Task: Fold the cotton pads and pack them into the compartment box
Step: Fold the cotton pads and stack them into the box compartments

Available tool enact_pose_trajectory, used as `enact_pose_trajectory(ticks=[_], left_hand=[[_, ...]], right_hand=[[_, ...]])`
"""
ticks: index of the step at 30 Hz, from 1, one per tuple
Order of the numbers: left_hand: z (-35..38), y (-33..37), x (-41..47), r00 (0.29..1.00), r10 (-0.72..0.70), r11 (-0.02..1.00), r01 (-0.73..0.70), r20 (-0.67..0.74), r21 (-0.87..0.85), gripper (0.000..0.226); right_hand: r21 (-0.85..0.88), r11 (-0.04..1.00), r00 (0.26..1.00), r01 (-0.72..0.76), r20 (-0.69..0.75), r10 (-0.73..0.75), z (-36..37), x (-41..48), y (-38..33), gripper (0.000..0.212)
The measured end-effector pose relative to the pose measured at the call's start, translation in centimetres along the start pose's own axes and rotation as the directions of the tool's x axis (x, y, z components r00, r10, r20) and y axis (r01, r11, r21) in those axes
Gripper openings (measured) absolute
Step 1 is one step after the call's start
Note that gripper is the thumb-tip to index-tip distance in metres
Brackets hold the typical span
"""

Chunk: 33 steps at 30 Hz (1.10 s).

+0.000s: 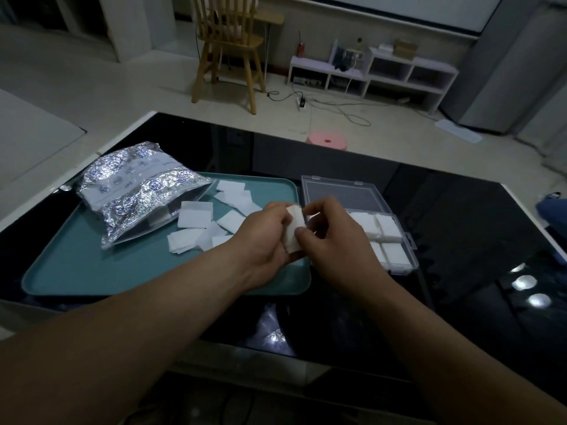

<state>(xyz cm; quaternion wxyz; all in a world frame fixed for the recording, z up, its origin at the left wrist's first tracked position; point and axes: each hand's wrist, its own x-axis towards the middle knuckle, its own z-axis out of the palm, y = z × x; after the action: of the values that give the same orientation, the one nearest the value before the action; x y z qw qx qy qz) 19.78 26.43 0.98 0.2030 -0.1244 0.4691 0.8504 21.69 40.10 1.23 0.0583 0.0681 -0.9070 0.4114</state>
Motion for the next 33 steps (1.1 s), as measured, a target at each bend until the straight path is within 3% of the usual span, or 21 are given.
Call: enact_pose_trajectory(ticks=[5,7,9,11,14,17,22,28,33], left_hand=[[2.3,-0.3,0.0,0.992,0.120,0.977,-0.126,0.045,0.175,0.042],[2.6,-0.1,0.6,0.976,0.205,0.902,-0.220,0.078,0.372,0.044],[2.2,0.0,1.3,0.937,0.315,0.676,-0.335,0.153,0.656,0.045],[1.7,-0.4,1.6,0.887,0.347,0.352,-0.424,0.305,0.834,0.042],[0.8,-2.3,2.2,0.846,0.262,-0.069,-0.464,0.465,0.883,0.036],[0.2,-3.9,2.8,0.823,0.223,-0.344,-0.435,0.522,0.832,0.030],[0.0,-4.3,3.3,0.790,0.263,-0.417,-0.426,0.555,0.803,0.023],[0.1,-4.7,3.4,0.804,0.239,-0.427,-0.417,0.545,0.802,0.045],[0.2,-5.1,3.6,0.797,0.230,-0.466,-0.413,0.559,0.782,0.045]], right_hand=[[0.067,0.996,0.995,-0.064,-0.070,0.069,-1.9,0.8,0.4,0.023],[0.172,0.979,0.978,-0.110,-0.159,0.137,-3.9,1.9,1.3,0.023],[0.291,0.942,0.933,-0.165,-0.265,0.245,-6.6,2.9,2.8,0.021],[0.339,0.908,0.898,-0.246,-0.272,0.345,-8.4,3.0,4.6,0.018],[0.277,0.872,0.886,-0.405,-0.117,0.449,-8.5,2.5,6.6,0.017],[0.177,0.871,0.883,-0.459,-0.018,0.469,-7.3,2.2,7.5,0.017],[0.044,0.877,0.878,-0.478,0.023,0.477,-6.4,2.3,8.4,0.011],[0.044,0.876,0.877,-0.481,0.022,0.480,-6.0,2.4,8.3,0.011],[-0.074,0.904,0.907,-0.421,-0.006,0.422,-5.6,2.4,8.4,0.010]])
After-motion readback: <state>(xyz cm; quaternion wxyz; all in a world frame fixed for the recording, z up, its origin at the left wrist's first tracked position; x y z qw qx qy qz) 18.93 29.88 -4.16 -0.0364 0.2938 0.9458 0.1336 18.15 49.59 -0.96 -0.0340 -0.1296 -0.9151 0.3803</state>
